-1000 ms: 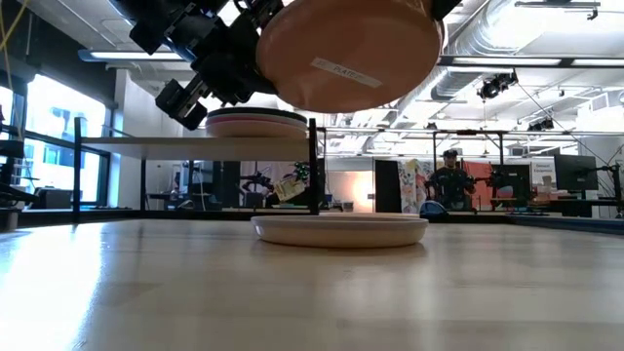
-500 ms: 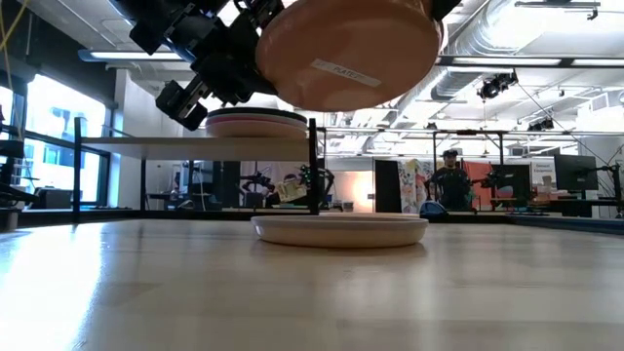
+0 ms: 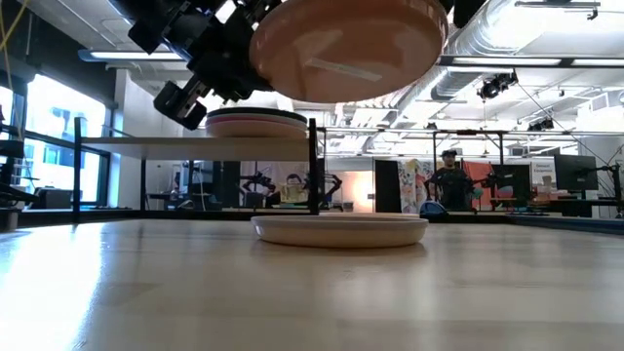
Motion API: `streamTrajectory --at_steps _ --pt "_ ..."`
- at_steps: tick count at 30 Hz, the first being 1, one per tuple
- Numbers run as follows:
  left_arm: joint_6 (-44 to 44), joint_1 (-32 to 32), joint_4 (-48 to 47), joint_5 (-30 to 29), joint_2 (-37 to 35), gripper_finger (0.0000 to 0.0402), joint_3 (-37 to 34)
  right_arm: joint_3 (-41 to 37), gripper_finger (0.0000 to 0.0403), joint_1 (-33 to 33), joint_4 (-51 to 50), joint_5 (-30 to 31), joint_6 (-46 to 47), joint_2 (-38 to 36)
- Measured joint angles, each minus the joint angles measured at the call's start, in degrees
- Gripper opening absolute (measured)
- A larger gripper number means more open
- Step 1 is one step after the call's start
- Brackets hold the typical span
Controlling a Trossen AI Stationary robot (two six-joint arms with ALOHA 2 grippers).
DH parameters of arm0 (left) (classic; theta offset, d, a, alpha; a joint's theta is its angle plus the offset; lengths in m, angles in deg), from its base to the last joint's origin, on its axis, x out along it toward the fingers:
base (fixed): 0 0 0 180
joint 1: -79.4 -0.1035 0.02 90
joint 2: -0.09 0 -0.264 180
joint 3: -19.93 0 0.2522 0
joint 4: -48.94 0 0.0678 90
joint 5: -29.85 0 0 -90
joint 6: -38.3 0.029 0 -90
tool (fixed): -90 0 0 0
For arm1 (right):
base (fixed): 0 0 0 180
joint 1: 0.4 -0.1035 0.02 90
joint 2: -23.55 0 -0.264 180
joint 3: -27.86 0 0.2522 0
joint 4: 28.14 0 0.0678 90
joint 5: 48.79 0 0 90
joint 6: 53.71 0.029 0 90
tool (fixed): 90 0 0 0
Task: Place and stack plates onto a shelf
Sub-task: Put the orange plate on the shelf
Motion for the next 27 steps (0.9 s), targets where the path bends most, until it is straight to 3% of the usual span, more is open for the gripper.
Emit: streamTrajectory --at_steps 7,14,27 --pt "2.8 -0.3 -5.9 -2.5 -3.8 0.0019 0.0 5.7 0.011 0.1 -5.1 -0.4 5.3 -0.1" --pt "3.7 -2.6 -15.1 -7.8 -12.2 0.002 0.0 9.8 0.011 0.1 -6.2 -0.6 8.6 -0.1" --pt "4.2 -14.2 -25.8 -18.6 -28.9 0.0021 0.0 10.5 0.011 0.1 -6.2 -0.6 10.1 -0.1"
